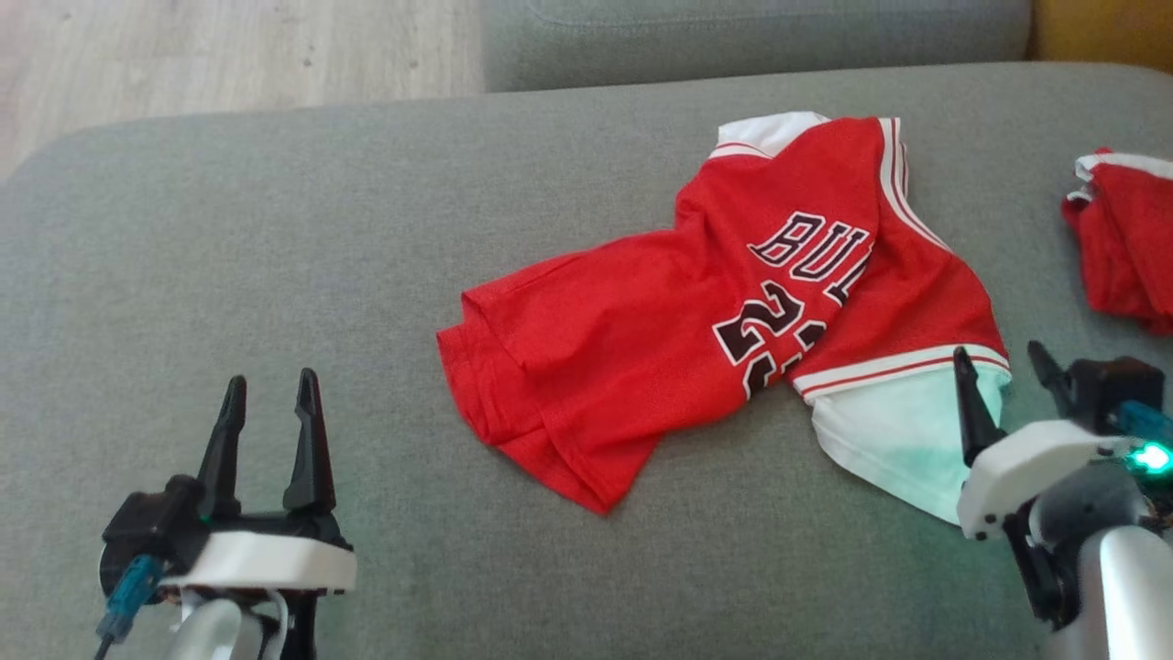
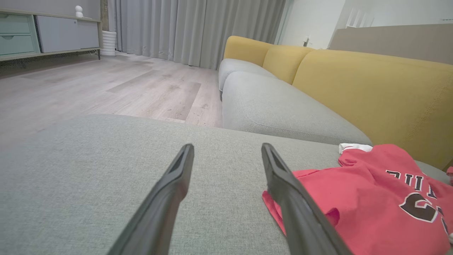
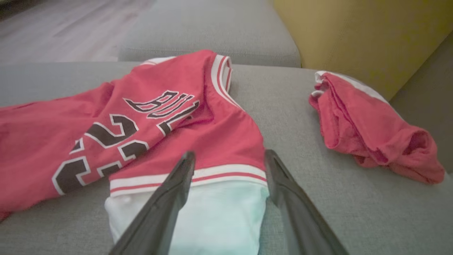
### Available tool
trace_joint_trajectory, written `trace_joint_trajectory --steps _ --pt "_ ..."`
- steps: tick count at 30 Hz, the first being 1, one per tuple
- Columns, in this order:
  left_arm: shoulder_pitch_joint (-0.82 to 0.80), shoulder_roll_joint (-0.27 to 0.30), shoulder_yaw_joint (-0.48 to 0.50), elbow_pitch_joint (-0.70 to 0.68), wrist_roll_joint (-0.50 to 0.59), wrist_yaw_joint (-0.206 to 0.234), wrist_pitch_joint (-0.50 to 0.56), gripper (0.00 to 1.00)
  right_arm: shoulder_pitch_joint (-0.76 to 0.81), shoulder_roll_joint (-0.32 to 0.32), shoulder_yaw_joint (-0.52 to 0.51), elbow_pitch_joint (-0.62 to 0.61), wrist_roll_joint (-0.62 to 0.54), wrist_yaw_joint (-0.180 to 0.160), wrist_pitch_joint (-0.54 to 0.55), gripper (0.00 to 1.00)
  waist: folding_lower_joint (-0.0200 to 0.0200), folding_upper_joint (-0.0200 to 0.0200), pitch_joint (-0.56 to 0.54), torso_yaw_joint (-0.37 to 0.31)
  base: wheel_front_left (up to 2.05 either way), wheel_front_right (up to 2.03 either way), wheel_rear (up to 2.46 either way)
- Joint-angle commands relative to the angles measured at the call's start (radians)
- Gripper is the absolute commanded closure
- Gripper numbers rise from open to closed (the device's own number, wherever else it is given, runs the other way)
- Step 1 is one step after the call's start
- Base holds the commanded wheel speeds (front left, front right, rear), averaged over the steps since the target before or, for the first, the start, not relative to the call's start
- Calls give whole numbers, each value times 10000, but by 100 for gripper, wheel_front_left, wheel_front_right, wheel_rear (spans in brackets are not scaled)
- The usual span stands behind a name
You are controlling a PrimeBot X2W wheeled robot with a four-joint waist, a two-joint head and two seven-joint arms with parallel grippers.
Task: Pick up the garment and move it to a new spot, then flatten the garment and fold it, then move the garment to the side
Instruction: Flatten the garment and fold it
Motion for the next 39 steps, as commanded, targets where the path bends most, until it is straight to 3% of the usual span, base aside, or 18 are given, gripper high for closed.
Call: trace_joint_trajectory --steps 1,7,14,21,25,35,39 --pt "-100 214 308 -307 43 62 -21 0 20 -52 210 -508 67 -9 -351 0 0 0 -113 74 0 0 0" --pt "214 255 253 -402 37 167 2 0 714 13 800 -1005 311 -9 -2167 0 0 0 -410 121 0 0 0" --pt "249 146 -289 -419 243 -19 101 0 916 28 1429 -882 652 -9 -2581 0 0 0 -455 51 0 0 0" --pt "-481 -665 -2480 348 756 -1072 852 0 713 33 1614 -834 740 -9 -2595 0 0 0 -261 -5 0 0 0" --pt "-1098 -1172 -3685 1206 756 -1348 1350 0 575 37 1735 -838 792 -9 -2562 0 0 0 -67 -137 0 0 0" --pt "-1940 -1584 -4456 2821 1 -1401 2385 0 322 40 1974 -679 1082 -9 -2721 0 0 0 280 -561 0 0 0" --pt "-1878 -1645 -4361 3021 -218 -951 2808 0 311 40 1952 -634 1135 -9 -2821 0 0 0 312 -664 0 0 0"
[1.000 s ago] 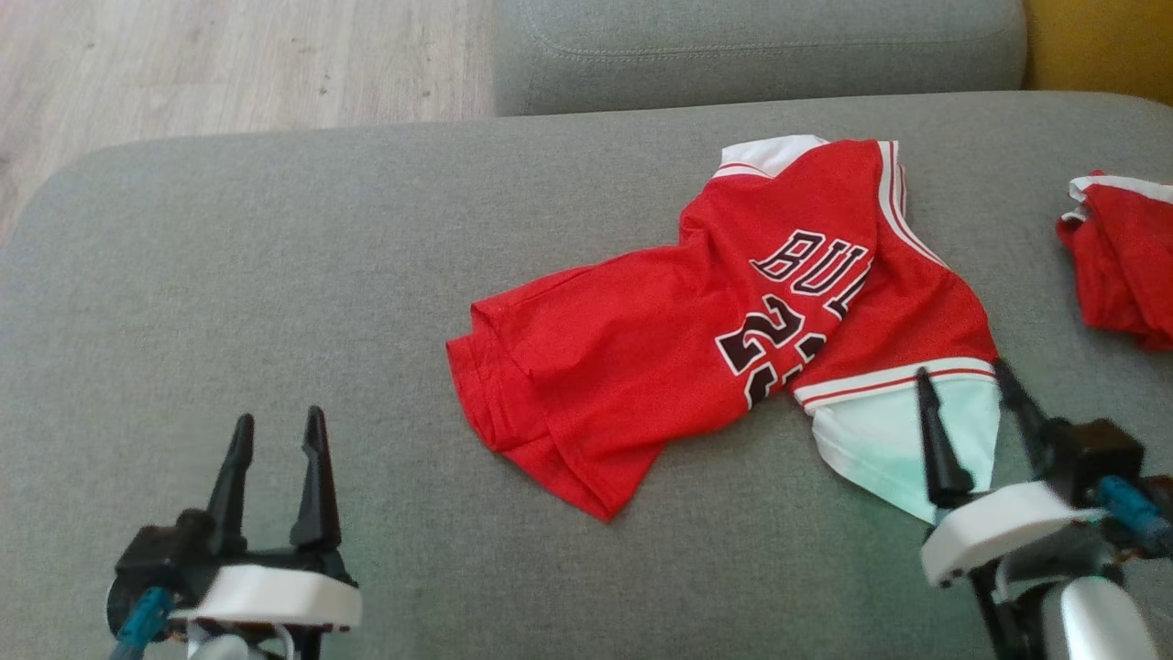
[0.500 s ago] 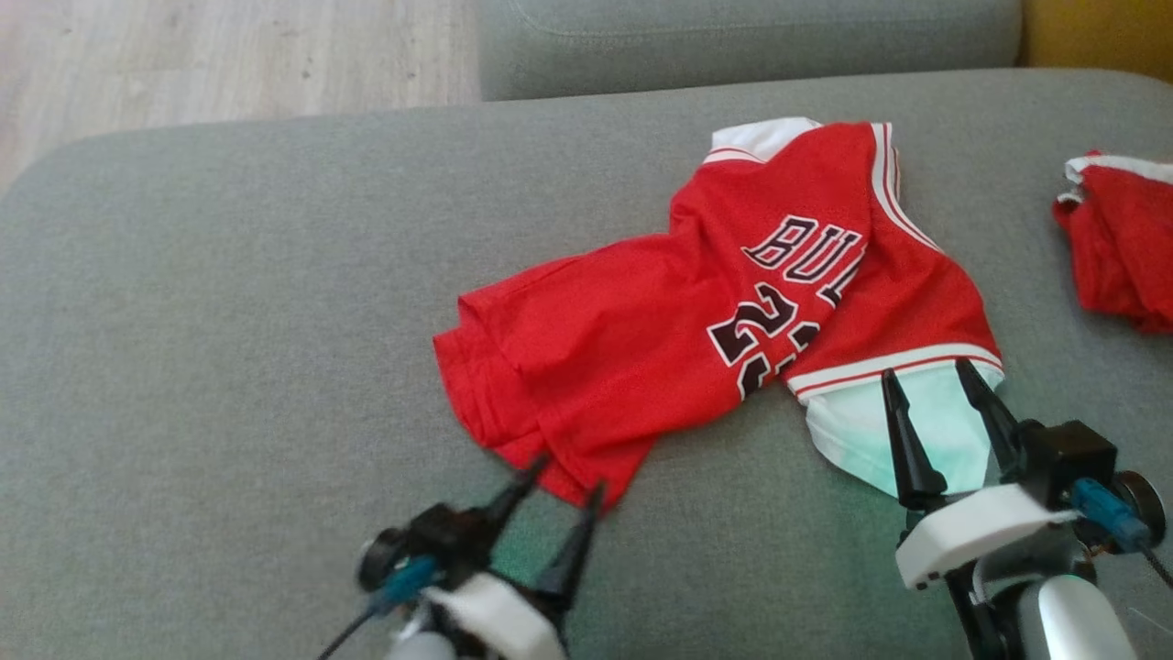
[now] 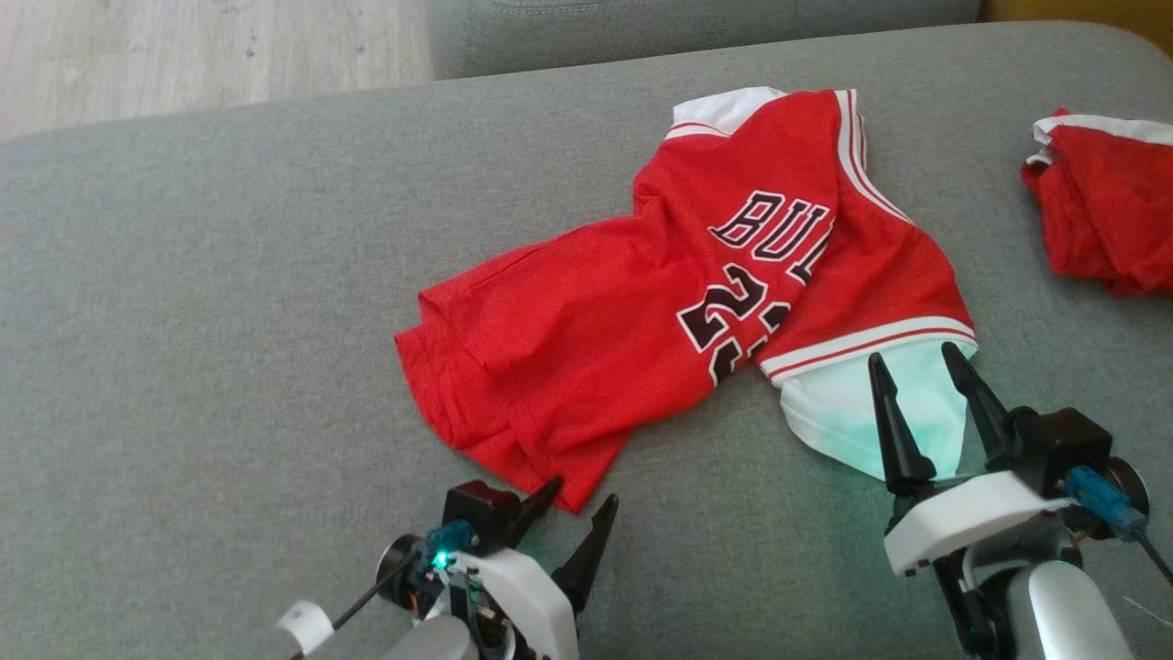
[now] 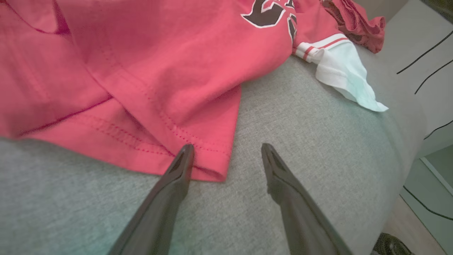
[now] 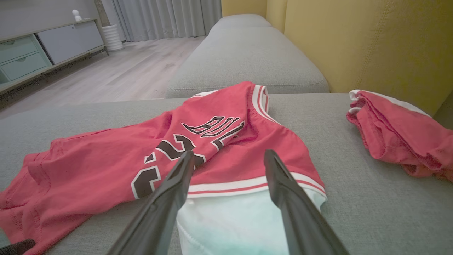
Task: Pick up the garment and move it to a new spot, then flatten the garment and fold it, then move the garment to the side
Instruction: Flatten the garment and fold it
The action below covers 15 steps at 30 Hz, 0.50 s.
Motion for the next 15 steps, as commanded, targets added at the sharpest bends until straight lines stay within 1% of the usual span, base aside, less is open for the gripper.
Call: trace_joint_trajectory --steps 1,4,9,10,11,13,15 --pt "-270 -71 305 -136 -187 191 226 0 -437 -54 238 -265 20 -9 -84 0 0 -1 9 -35 0 0 0" --pt "-246 -96 229 -220 -244 357 493 0 -423 -54 232 -228 58 -9 3 0 0 -1 39 -67 0 0 0" --pt "-523 -38 61 92 83 684 662 0 -486 -53 313 -240 195 -9 -58 0 0 -1 94 -88 0 0 0" --pt "-605 -9 3 202 183 737 693 76 -495 -53 328 -235 214 -9 -56 0 0 -1 98 -93 0 0 0" --pt "-664 -1 -22 323 221 772 734 100 -510 -53 342 -231 229 -9 -51 0 0 -1 99 -99 0 0 0" --pt "-751 6 -11 459 217 808 757 100 -532 -53 336 -222 246 -9 -47 0 0 -1 89 -96 0 0 0" --pt "-798 9 123 363 157 872 501 100 -522 -53 284 -218 268 -9 -64 0 0 -1 58 -70 0 0 0"
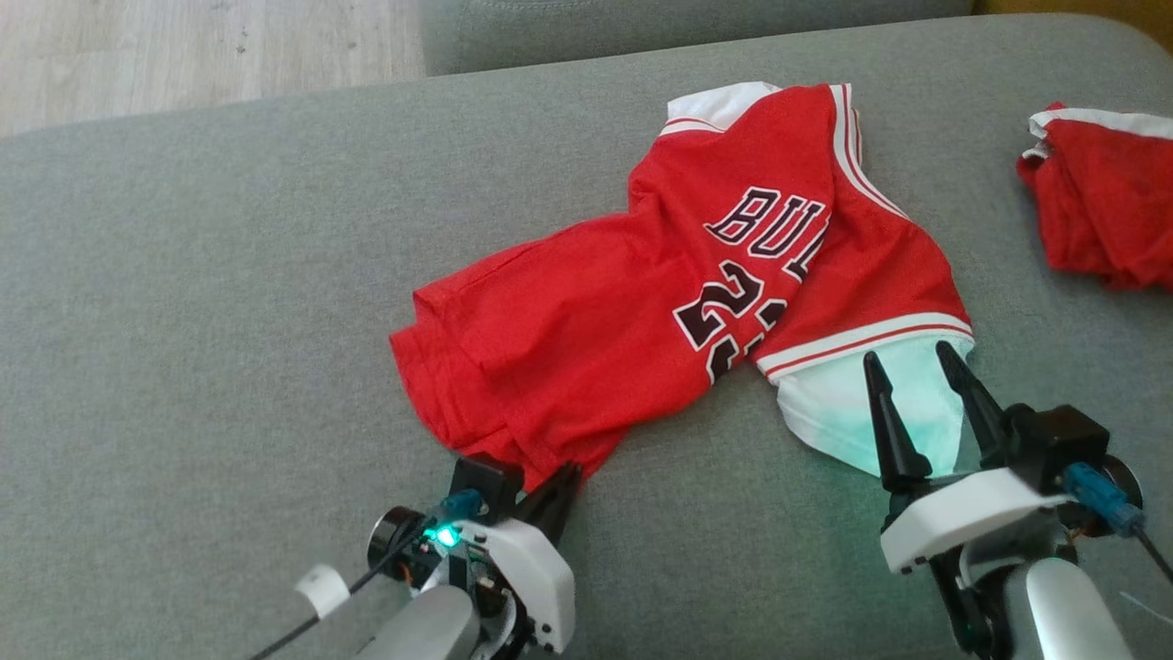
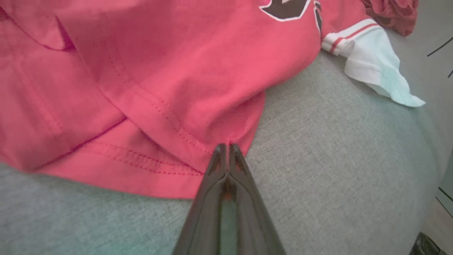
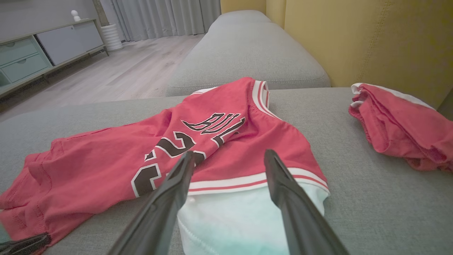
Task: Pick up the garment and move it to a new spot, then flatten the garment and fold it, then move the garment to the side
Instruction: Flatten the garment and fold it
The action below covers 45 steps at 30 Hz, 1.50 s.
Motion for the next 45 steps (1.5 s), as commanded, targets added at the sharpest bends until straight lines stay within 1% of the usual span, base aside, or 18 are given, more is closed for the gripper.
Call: trace_joint_trajectory --steps 1,4,5,7,9,11,14,16,19,22,24,25,26,32,38,42,44,45 --pt "-142 81 339 -224 -18 148 -269 100 -448 -53 176 -314 73 -7 -95 0 -1 -1 -38 29 0 0 0" --pt "-140 218 713 -1041 -171 326 -706 100 -422 -53 165 -345 88 -7 -81 0 -1 -1 -80 84 0 0 0" --pt "-140 218 713 -1041 -171 326 -706 100 -422 -53 165 -345 88 -7 -81 0 -1 -1 -80 84 0 0 0" --pt "-112 435 1004 -1852 -333 412 -774 100 -416 -53 173 -391 113 -7 -74 0 -1 -1 -91 131 0 0 0" --pt "-48 784 1348 -2832 -541 475 -691 100 -410 -53 185 -435 130 -7 -74 0 -1 -1 -94 164 0 0 0" --pt "-64 1297 1738 -3790 -630 584 -563 100 -410 -53 201 -466 146 -7 -73 0 -1 -1 -64 189 0 0 0" --pt "-302 2091 2264 -4700 -820 503 -171 100 -436 -53 214 -517 167 -7 -84 0 -1 -1 50 238 0 0 0" --pt "-658 2544 2556 -4801 -1105 173 156 100 -501 -53 261 -549 188 -7 -85 0 -1 -1 177 231 0 0 0" --pt "-1540 3304 2880 -4268 -1059 -278 392 100 -699 -53 448 -544 214 -7 -102 0 -1 -1 401 97 0 0 0" --pt "-2484 3820 3076 -3346 -843 -524 385 100 -931 -53 681 -510 242 -7 -140 0 -1 -1 623 -122 0 0 0" --pt "-3000 3995 3089 -2753 -751 -703 243 100 -1072 -53 827 -441 287 -7 -184 0 -1 -1 760 -287 0 0 0" --pt "-3191 4063 3012 -2489 -652 -778 177 69 -1130 -53 862 -391 328 -7 -208 0 -1 -1 806 -348 0 0 0" --pt "-3335 4085 2957 -2219 -626 -839 127 0 -1180 -53 901 -341 373 -7 -231 0 -1 -1 850 -415 0 0 0" --pt "-3547 3877 2845 -1169 -934 -1063 -700 0 -1236 -53 795 -120 485 -7 -407 0 -1 -1 868 -496 0 0 0" --pt "-2661 3673 3214 -1116 -1569 -1093 -1884 0 -1112 -53 379 -106 389 -7 -444 0 -1 -1 501 -158 0 0 0" --pt "-1564 3480 3692 -1581 -1907 -752 -2846 0 -964 -53 110 -134 317 -7 -362 0 -1 -1 140 125 0 0 0" --pt "-937 3385 3913 -1940 -1903 -461 -3129 0 -865 -53 3 -167 299 -7 -288 0 -1 -1 -36 245 0 0 0" --pt "-281 3210 4137 -2367 -1861 -160 -3282 0 -750 -53 -79 -210 279 -7 -214 0 -1 -1 -215 347 0 0 0"
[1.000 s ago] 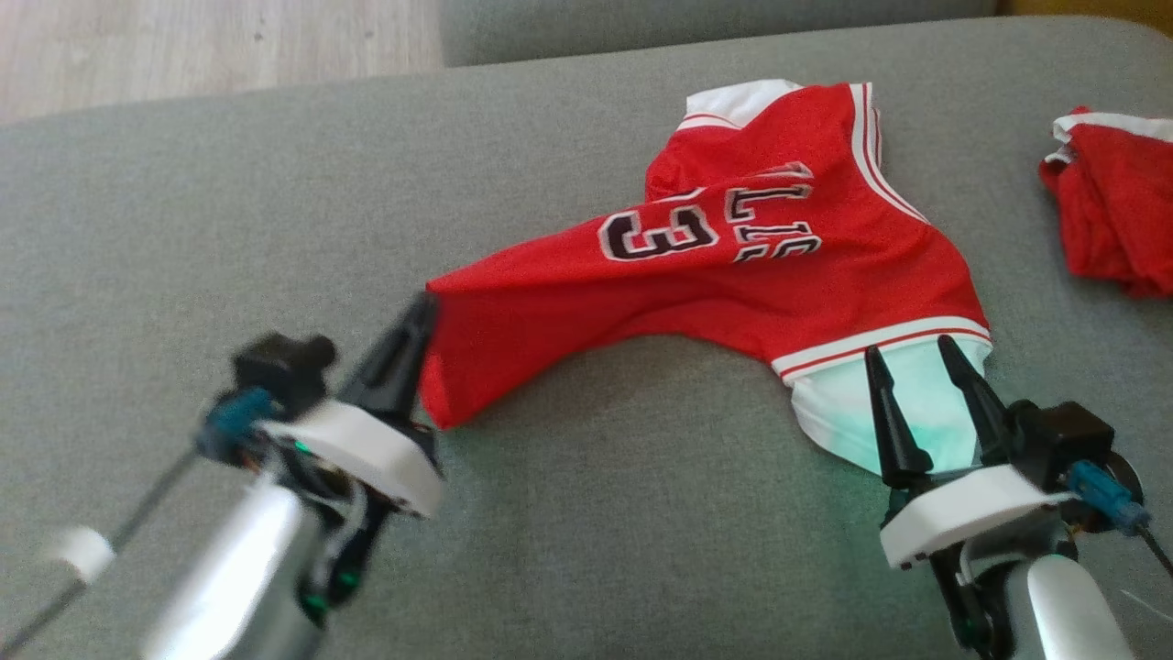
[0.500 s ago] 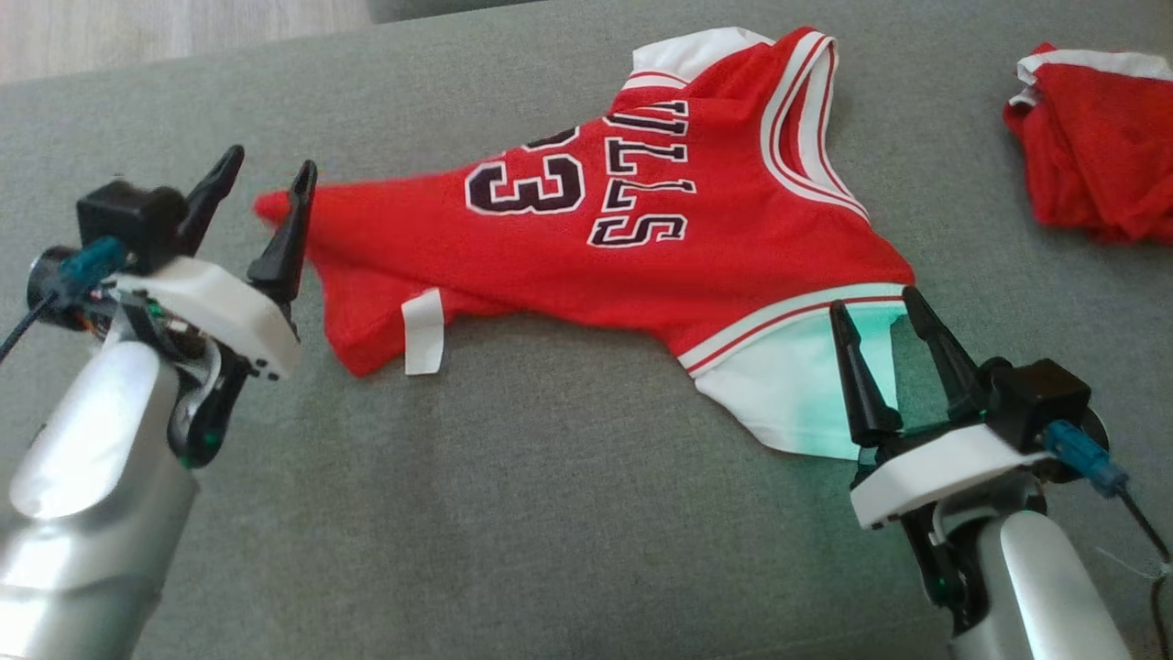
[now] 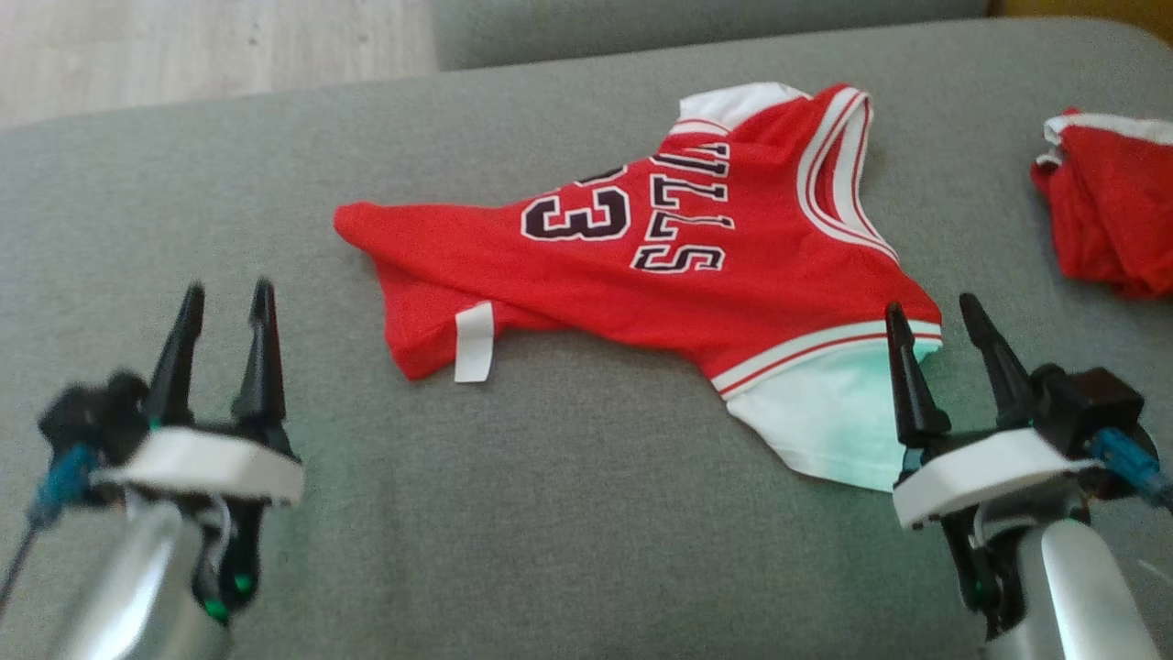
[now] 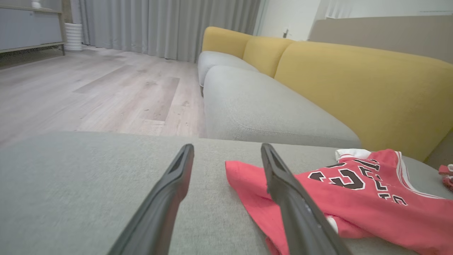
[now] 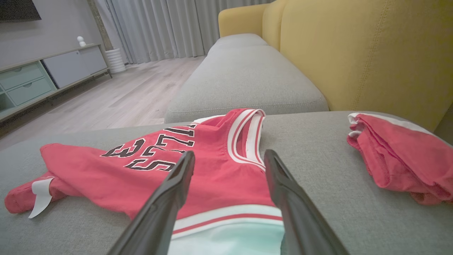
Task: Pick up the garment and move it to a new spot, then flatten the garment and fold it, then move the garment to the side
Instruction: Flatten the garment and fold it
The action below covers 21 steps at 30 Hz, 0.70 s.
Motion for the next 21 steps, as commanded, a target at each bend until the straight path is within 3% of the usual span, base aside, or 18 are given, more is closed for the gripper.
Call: trace_joint_trajectory --steps 1,6,9,21 --pt "304 18 671 -712 31 312 -195 0 106 -47 131 -387 -73 -9 72 0 1 -1 -369 239 0 0 0" --pt "1622 -527 1239 -1604 339 853 -250 0 411 -47 27 -366 -67 -9 207 0 1 -1 -812 390 0 0 0" --pt "2475 -915 1425 -1907 667 955 -254 0 696 -47 -30 -380 -31 -9 297 0 1 -1 -1125 454 0 0 0" --pt "3245 -1304 1647 -1832 1312 736 -257 0 1308 -47 -153 -561 52 -9 540 0 1 -1 -1515 447 0 0 0"
